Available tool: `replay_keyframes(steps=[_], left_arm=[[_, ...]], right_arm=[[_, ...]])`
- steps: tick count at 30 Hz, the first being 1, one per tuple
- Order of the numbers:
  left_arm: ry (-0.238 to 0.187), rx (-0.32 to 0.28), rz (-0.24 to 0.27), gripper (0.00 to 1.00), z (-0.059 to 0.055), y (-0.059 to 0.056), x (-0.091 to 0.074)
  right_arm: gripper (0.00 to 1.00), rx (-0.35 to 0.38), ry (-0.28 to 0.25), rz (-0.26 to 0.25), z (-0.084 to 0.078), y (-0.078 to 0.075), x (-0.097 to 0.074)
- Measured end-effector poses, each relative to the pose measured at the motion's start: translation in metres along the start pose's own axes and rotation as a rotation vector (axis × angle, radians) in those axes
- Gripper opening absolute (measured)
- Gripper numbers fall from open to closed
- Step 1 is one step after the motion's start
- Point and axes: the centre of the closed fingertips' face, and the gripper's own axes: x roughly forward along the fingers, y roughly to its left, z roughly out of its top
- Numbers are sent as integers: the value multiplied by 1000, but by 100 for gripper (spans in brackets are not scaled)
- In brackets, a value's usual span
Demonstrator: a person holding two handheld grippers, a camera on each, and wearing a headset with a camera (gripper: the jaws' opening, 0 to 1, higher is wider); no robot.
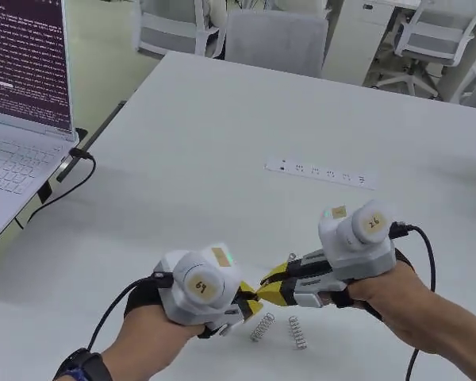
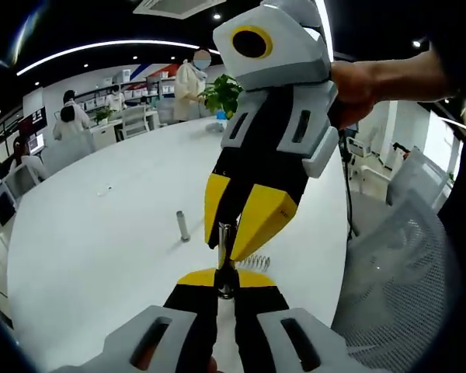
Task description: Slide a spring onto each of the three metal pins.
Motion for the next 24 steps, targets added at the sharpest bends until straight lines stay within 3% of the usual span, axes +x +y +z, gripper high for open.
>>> replay_keyframes(steps=[17, 24], left_arm=[[-76, 49, -82, 0, 21, -18, -3], [-87, 56, -99, 0, 26, -23, -2]], right_arm=[[7, -294, 194, 81, -5, 13, -20], [7, -338, 235, 104, -8, 16, -21]])
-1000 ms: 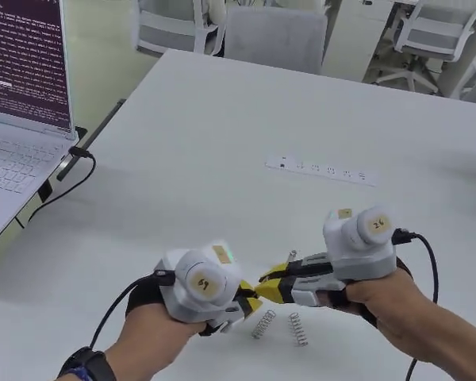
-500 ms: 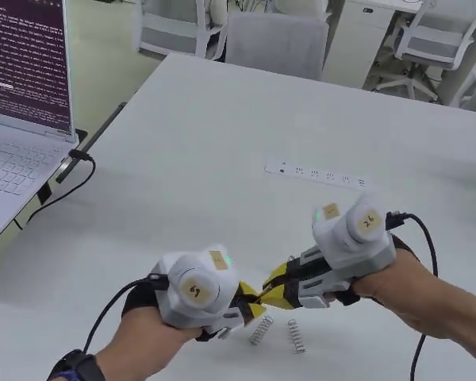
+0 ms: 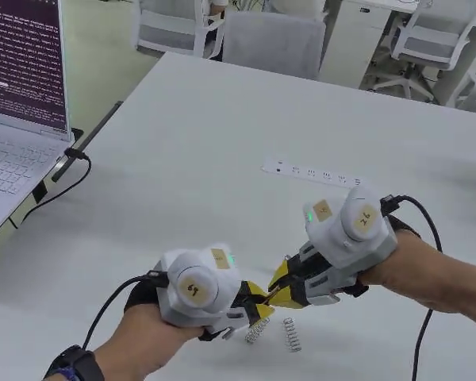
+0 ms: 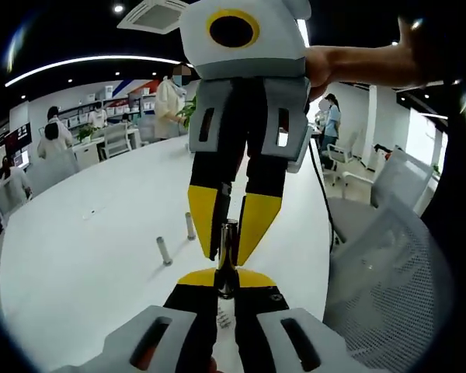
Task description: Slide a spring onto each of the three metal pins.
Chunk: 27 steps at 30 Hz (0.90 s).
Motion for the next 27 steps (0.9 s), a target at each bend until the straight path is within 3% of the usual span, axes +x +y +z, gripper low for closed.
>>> replay_keyframes(steps=[6, 11, 27], left_arm=[[4, 10, -10, 0, -1, -3, 1], [-1, 0, -7, 0, -7, 2, 3], [9, -42, 86, 0, -34, 52, 15]], right_arm=[[6, -28, 27, 23, -4, 4, 6], [6, -44, 41, 26, -3, 1, 12], [5, -59, 108, -23, -6, -46, 43]])
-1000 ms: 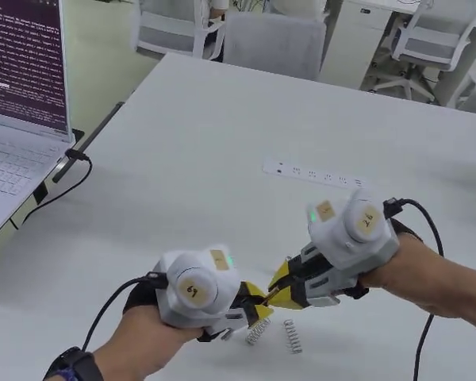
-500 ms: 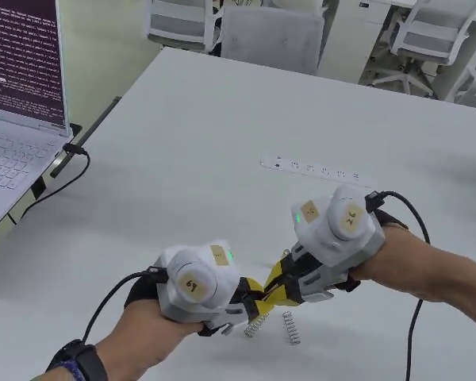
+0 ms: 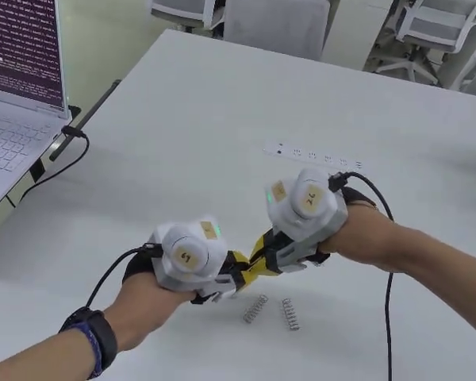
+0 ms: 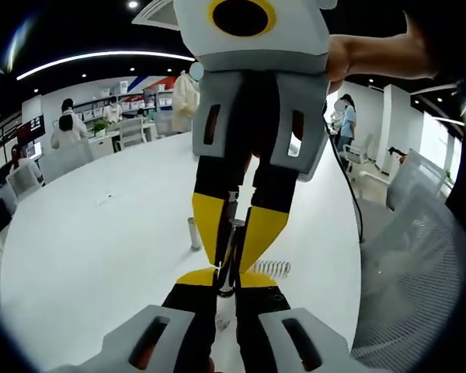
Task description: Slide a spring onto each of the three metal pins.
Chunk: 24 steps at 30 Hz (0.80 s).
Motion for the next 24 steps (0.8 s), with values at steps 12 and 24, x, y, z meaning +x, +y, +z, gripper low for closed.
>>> replay_keyframes(steps=[12, 24], left_arm=[[-8, 8, 1, 0, -12, 28, 23], [-5, -28, 20, 0, -25, 59, 43]], right_arm=[[5, -2, 5, 22, -12, -30, 19], [5, -30, 64, 9, -22, -64, 39]])
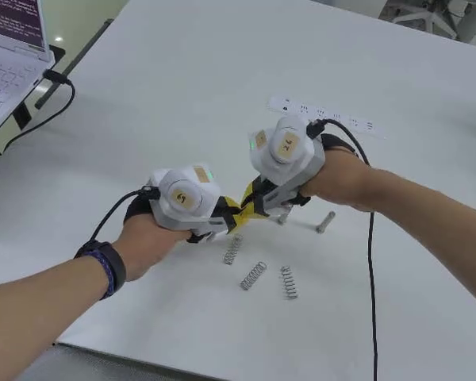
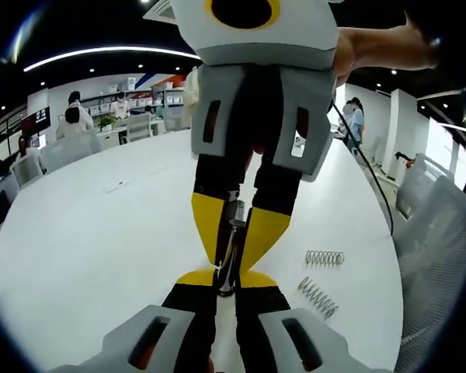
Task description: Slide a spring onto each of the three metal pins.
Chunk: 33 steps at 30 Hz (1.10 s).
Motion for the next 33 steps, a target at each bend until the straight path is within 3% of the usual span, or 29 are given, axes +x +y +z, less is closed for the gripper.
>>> replay_keyframes(steps=[20, 33], left_arm=[[14, -30, -4, 0, -20, 16, 28], [8, -43, 13, 0, -20, 18, 27]], right_arm=[[6, -33, 92, 28, -18, -19, 22], [6, 6, 46, 34, -8, -18, 21]])
